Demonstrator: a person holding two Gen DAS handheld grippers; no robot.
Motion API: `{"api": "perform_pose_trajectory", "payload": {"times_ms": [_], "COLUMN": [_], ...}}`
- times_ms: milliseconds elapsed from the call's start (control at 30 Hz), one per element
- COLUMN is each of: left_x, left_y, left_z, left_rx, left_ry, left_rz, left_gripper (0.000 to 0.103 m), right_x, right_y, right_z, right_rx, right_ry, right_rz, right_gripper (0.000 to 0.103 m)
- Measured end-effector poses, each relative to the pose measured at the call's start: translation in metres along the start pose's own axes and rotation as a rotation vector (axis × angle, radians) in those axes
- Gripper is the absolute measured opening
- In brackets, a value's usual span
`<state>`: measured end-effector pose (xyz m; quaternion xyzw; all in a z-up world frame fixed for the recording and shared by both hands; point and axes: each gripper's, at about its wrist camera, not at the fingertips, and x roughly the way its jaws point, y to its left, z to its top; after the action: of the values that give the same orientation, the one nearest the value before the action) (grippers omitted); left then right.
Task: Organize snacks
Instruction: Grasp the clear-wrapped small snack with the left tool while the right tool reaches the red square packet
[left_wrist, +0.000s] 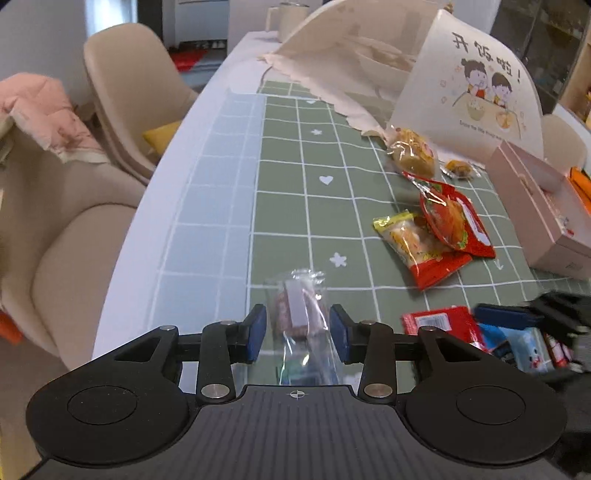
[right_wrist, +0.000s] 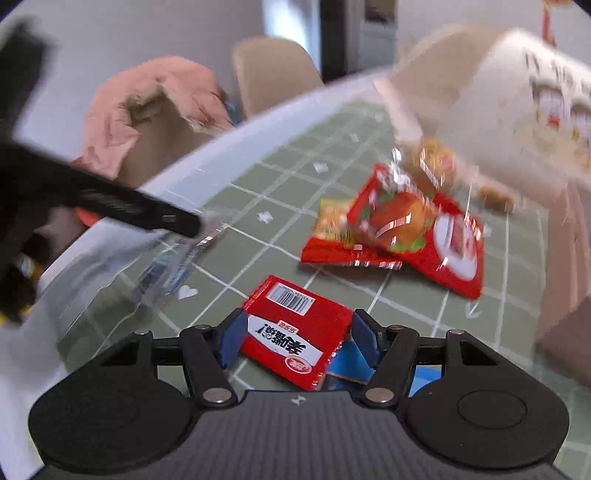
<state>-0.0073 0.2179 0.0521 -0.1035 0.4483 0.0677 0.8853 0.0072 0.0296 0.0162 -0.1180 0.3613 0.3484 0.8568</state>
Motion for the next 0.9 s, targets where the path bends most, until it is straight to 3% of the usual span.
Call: {"api": "perform_pose_trajectory", "payload": {"times_ms": [133,233,300,367,400,433,500,600,700,800,867,900], "left_x": [0.005,0.021,0.027,0.03,0.03,0.031,0.03,0.027,0.02,0.01,0.001,-0.004], "left_y": [0.0,-0.009,-0.016,-0.021,-0.022,-0.023,-0.026,-0.031,-0.039,-0.048,-0.048,-0.045], "left_z": [-0.003,0.0,0.001,0.002,0.003,0.002,0.002,-0.001,-0.012,-0.027,-0.033,-0.034], "left_rx": [-0.017,0.008,0.037,0.057,0.058,0.06,0.066,0.04,0.029,0.044,0.029,0.012], "left_ry": [0.017,0.033,0.029,0.031,0.032,0.032,0.035,0.051,0.071,0.071,0.069,0.066], "left_rz": [-0.005,0.009,0.023,0.039,0.039,0.034,0.022,-0.009,-0.114,-0.136,-0.131,-0.122], "left_gripper": [0.042,0.042,0.044,0.044,0.044,0.044,0.043,0.042,0.041,0.041,0.041,0.041], "right_x": [0.007,0.013,0.012,0.007,0.001,-0.006,-0.021,-0.043,-0.058,-0.079,-0.086,-0.087], "right_y": [0.011,0.026,0.028,0.023,0.018,0.013,0.002,-0.017,-0.038,-0.051,-0.044,-0.035], "right_z": [-0.002,-0.005,-0.005,-0.003,-0.003,-0.003,-0.004,-0.014,-0.029,-0.039,-0.038,-0.036], "right_rx": [0.075,0.038,0.017,0.007,0.021,0.031,0.032,0.044,0.08,0.091,0.017,-0.035], "right_ry": [-0.02,-0.023,-0.008,0.021,0.019,0.016,0.021,0.007,0.013,-0.018,-0.043,-0.057], "right_rz": [-0.04,-0.099,-0.089,-0.064,-0.058,-0.048,-0.043,-0.072,-0.132,-0.083,-0.021,-0.006], "right_gripper": [0.081,0.083,0.082,0.069,0.054,0.032,0.011,0.011,0.011,0.016,0.041,0.061]}}
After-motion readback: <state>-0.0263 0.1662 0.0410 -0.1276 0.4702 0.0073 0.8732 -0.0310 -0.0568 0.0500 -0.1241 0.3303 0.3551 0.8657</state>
